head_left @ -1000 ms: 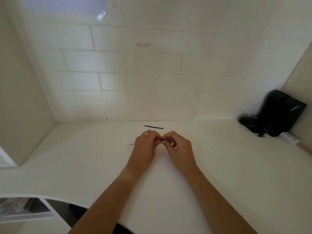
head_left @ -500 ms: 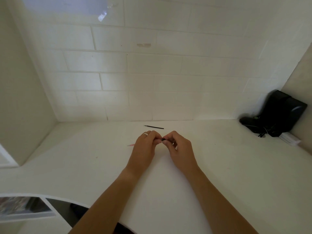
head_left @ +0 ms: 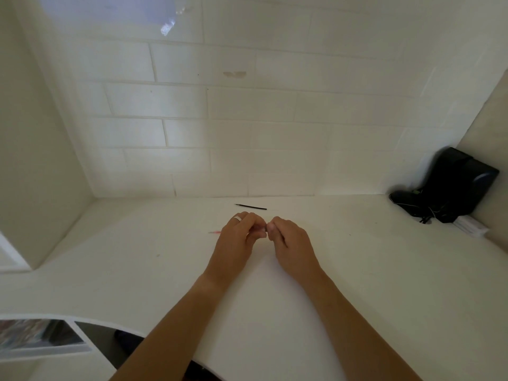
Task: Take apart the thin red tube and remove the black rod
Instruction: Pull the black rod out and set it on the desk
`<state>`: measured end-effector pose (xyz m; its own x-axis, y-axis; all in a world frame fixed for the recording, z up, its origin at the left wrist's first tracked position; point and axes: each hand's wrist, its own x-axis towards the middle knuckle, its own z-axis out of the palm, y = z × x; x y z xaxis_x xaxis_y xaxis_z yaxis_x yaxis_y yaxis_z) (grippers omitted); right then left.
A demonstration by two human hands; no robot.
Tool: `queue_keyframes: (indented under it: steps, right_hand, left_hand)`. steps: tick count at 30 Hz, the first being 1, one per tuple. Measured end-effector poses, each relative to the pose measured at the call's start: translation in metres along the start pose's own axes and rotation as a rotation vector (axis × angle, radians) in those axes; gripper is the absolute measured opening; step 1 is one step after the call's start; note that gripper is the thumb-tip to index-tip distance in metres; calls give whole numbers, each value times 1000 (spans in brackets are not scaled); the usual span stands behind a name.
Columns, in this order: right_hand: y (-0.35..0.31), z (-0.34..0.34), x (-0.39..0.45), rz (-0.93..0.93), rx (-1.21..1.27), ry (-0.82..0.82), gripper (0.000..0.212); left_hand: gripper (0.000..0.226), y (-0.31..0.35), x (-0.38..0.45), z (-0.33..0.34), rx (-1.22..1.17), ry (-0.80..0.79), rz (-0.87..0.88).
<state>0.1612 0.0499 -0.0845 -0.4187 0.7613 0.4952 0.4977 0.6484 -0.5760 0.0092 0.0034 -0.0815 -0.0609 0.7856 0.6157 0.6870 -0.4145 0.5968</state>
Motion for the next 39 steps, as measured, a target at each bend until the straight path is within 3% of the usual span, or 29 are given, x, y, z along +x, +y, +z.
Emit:
queue_keyframes:
  steps: [4, 9, 15, 19, 24, 27, 32, 36, 39]
  right_hand:
    - [-3, 1, -1, 108, 66, 13, 35]
    - [-5, 1, 2, 90, 85, 58, 17]
    - [-2, 3, 0, 128, 22, 40, 37]
    - [-6, 1, 0, 132, 74, 30, 29]
    - [-7, 2, -1, 192, 46, 35, 39]
    - [-6, 2, 1, 127, 44, 46, 24]
    - [-2, 3, -1, 146, 18, 49, 37]
    - [-6, 3, 0, 98, 31, 40, 24]
    - [-2, 2, 0, 67, 7, -4, 26]
  left_hand:
    - [10, 1, 0, 1, 2, 7, -9]
    - [12, 0, 0, 2, 11, 21, -36]
    - [12, 0, 0, 2, 14, -9, -25]
    - [12, -1, 1, 4, 17, 2, -47]
    - [11, -1, 1, 4, 16, -1, -41]
    - [10, -1, 2, 3, 12, 10, -47]
    - [10, -1, 1, 3, -17, 1, -41]
    - [8, -2, 1, 3, -15, 1, -41]
    - [10, -1, 0, 3, -7, -10, -19]
